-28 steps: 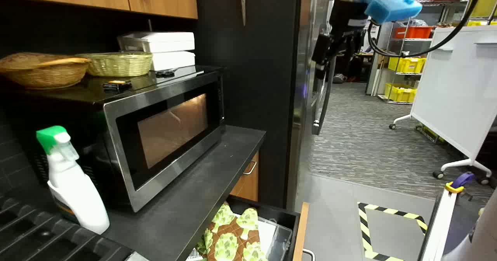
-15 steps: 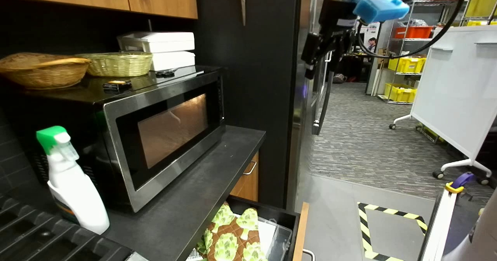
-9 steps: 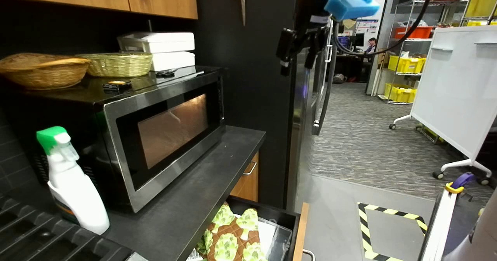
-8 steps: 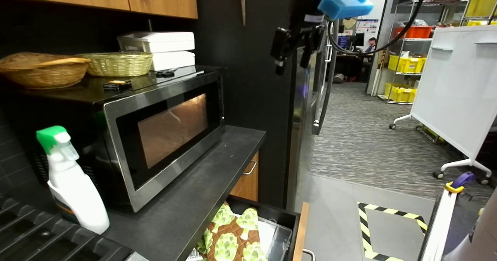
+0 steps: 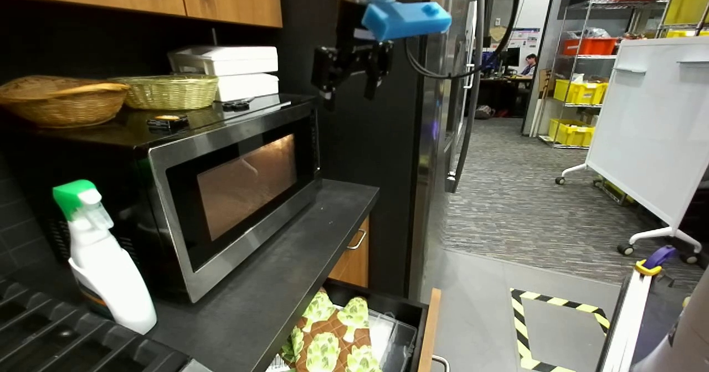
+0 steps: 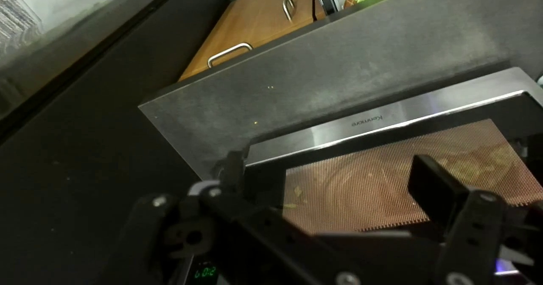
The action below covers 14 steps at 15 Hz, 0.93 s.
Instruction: Put the scissors in the open drawer
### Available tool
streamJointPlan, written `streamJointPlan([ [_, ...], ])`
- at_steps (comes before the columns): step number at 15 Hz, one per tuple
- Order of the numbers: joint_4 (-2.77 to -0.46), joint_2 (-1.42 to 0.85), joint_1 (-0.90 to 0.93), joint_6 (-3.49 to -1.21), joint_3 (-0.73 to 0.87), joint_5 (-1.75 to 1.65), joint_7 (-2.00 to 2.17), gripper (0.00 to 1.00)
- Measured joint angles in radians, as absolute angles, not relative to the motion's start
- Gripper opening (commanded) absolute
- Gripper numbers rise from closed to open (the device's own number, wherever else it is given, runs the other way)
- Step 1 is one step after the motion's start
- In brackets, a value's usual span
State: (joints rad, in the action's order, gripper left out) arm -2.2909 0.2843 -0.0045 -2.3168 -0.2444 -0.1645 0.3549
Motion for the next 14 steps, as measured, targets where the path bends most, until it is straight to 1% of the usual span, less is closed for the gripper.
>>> streamJointPlan([
  [8, -1.998, 0.040, 0.044, -2.299, -0.273, -0.315, 0.536, 1.00],
  [14, -1.759, -0.147, 0.118, -2.235, -0.221, -0.330, 0.588, 1.00],
])
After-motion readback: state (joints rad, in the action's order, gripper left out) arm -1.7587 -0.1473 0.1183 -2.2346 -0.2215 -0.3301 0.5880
